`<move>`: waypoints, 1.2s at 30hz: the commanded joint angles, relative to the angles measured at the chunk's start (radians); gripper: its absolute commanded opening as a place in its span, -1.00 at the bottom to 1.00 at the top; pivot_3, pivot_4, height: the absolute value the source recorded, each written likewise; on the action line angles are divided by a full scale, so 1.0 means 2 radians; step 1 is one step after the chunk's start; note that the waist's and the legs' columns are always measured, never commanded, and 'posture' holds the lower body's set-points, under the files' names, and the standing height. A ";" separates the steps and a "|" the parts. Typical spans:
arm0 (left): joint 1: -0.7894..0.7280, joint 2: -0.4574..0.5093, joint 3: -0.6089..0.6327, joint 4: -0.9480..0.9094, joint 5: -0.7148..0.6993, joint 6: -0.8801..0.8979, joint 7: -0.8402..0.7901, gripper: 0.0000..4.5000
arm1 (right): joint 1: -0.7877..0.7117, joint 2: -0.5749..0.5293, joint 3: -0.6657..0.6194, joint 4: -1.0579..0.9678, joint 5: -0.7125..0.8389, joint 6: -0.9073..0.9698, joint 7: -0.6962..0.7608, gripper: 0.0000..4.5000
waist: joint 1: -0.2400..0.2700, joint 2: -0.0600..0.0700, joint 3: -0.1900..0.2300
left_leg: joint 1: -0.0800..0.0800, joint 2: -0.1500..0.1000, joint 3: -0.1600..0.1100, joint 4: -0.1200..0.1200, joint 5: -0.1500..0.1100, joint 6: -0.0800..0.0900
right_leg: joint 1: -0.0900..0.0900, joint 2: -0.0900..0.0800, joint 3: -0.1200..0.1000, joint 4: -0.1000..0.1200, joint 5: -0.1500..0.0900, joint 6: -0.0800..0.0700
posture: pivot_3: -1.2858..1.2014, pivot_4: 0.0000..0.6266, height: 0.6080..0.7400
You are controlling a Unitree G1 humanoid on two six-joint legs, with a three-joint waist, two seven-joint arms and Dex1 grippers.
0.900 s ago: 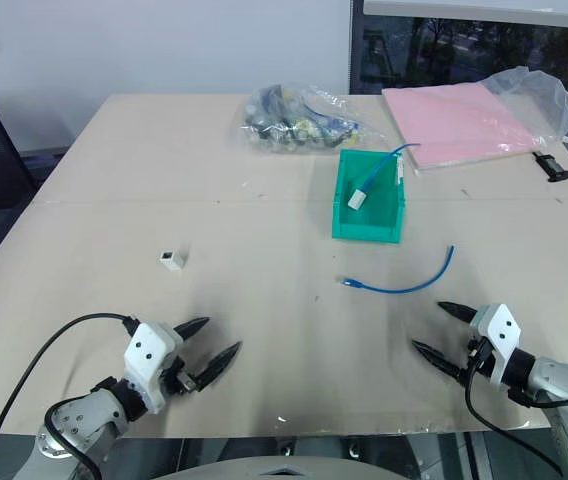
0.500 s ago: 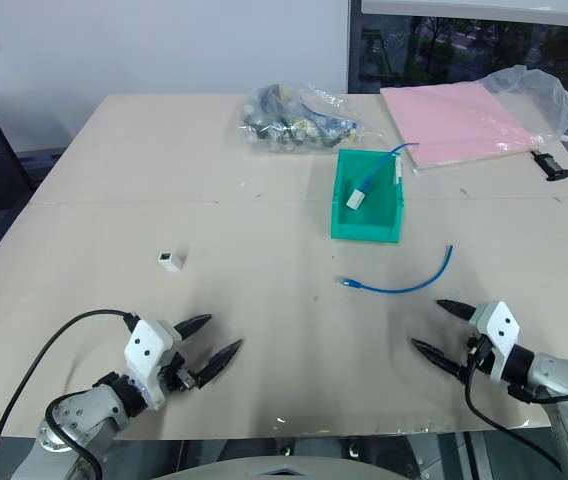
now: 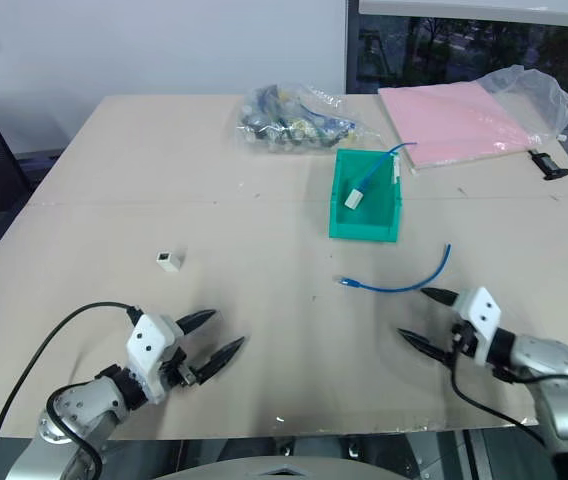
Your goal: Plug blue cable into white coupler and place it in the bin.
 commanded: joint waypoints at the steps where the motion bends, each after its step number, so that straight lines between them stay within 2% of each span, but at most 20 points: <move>1: -0.036 0.028 -0.003 -0.004 -0.029 0.009 -0.046 0.77 | -0.051 0.012 0.031 -0.006 -0.008 0.041 -0.012 0.98 | 0.000 0.000 0.000 | 0.000 0.000 0.000 0.000 0.000 0.000 | 0.000 0.000 0.000 0.000 0.000 0.000 | 0.03 -0.52 1.00; 7: -0.109 0.078 -0.021 0.012 -0.065 0.028 -0.130 0.77 | -0.125 0.024 0.074 0.053 -0.032 0.055 -0.002 0.98 | 0.001 0.000 0.000 | -0.001 0.000 0.000 0.001 0.000 0.000 | -0.002 -0.001 0.000 -0.001 0.002 -0.001 | 0.03 -0.52 1.00; 8: -0.121 0.085 -0.021 0.011 -0.074 0.036 -0.141 0.77 | -0.133 0.023 0.077 0.059 -0.033 0.057 0.001 0.87 | 0.001 0.000 0.000 | -0.001 0.000 0.000 0.001 0.000 0.001 | -0.003 -0.001 0.000 -0.001 0.002 -0.001 | 0.03 -0.52 1.00; 10: -0.138 0.094 -0.022 0.011 -0.083 0.047 -0.155 0.77 | -0.142 0.022 0.082 0.069 -0.035 0.057 0.005 0.59 | 0.000 0.000 0.000 | -0.002 0.000 0.001 0.001 -0.001 0.001 | -0.004 -0.001 0.000 -0.001 0.002 -0.001 | 0.03 -0.52 1.00; 12: -0.151 0.102 -0.027 0.015 -0.079 0.051 -0.163 0.77 | -0.150 0.022 0.087 0.075 -0.042 0.052 0.009 0.17 | -0.001 0.000 0.000 | -0.002 0.000 0.001 0.001 -0.001 0.001 | -0.004 -0.001 0.000 -0.001 0.002 -0.001 | 0.03 -0.52 1.00; 14: -0.160 0.104 -0.032 0.021 -0.073 0.051 -0.167 0.77 | -0.155 0.023 0.091 0.080 -0.049 0.045 0.012 -0.35 | -0.001 0.000 0.000 | -0.002 0.000 0.001 0.000 -0.001 0.002 | -0.004 -0.001 0.000 -0.001 0.002 -0.001 | 0.03 -0.52 1.00; 15: -0.165 0.103 -0.034 0.025 -0.071 0.049 -0.167 0.77 | -0.159 0.024 0.094 0.084 -0.053 0.040 0.014 -0.50 | -0.001 0.000 0.000 | -0.002 0.000 0.001 0.000 -0.001 0.002 | -0.004 -0.001 0.000 -0.001 0.002 -0.001 | 0.03 -0.52 1.00; 17: -0.172 0.101 -0.039 0.032 -0.065 0.045 -0.167 0.77 | -0.163 0.026 0.101 0.088 -0.060 0.031 0.017 -0.97 | -0.001 0.000 0.000 | -0.002 0.000 0.001 0.000 -0.001 0.002 | -0.004 -0.001 0.000 0.000 0.002 -0.001 | 0.03 -0.52 1.00; 23: -0.185 0.098 -0.048 0.044 -0.059 0.041 -0.171 0.77 | -0.170 0.035 0.120 0.062 -0.054 0.031 0.037 -0.97 | -0.003 0.000 0.000 | -0.001 0.000 0.001 0.001 -0.001 0.002 | -0.004 -0.001 0.000 0.000 0.002 -0.001 | 0.03 -0.52 1.00; 31: -0.231 0.097 -0.093 0.076 -0.031 0.023 -0.197 0.77 | -0.211 0.047 0.194 0.048 -0.080 0.051 0.079 -0.97 | -0.003 0.000 0.000 | -0.002 0.000 0.001 0.001 -0.001 0.002 | -0.005 -0.001 0.000 0.000 0.002 -0.001 | 0.03 -0.52 1.00; 32: -0.237 0.096 -0.098 0.080 -0.027 0.020 -0.199 0.77 | -0.213 0.047 0.195 0.048 -0.079 0.054 0.080 -0.67 | -0.002 0.000 0.000 | -0.002 0.000 0.001 0.001 -0.001 0.002 | -0.005 -0.001 0.000 0.000 0.002 -0.001 | 0.03 -0.52 1.00; 33: -0.245 0.095 -0.106 0.089 -0.018 0.013 -0.201 0.77 | -0.213 0.048 0.192 0.048 -0.077 0.054 0.076 -0.56 | 0.000 0.000 0.000 | -0.002 0.000 0.001 0.001 -0.001 0.002 | -0.005 -0.001 0.000 0.000 0.002 -0.001 | 0.03 -0.52 1.00; 34: -0.252 0.094 -0.113 0.097 -0.011 0.006 -0.204 0.77 | -0.213 0.049 0.189 0.047 -0.076 0.055 0.073 -0.28 | 0.000 0.000 0.000 | -0.002 0.000 0.001 0.001 -0.001 0.002 | -0.005 -0.001 0.000 0.000 0.002 -0.001 | 0.03 -0.52 1.00; 35: -0.258 0.093 -0.119 0.105 -0.005 0.002 -0.207 0.77 | -0.210 0.046 0.184 0.043 -0.073 0.056 0.071 -0.12 | 0.001 0.000 0.000 | -0.002 0.000 0.001 0.001 -0.001 0.002 | -0.005 -0.001 0.000 0.000 0.002 -0.001 | 0.03 -0.52 1.00; 36: -0.264 0.092 -0.124 0.112 -0.002 -0.001 -0.211 0.77 | -0.206 0.042 0.175 0.039 -0.070 0.056 0.067 0.14 | 0.000 0.000 0.000 | -0.002 0.000 0.001 0.001 -0.001 0.002 | -0.005 -0.001 0.000 0.000 0.002 -0.001 | 0.03 -0.52 1.00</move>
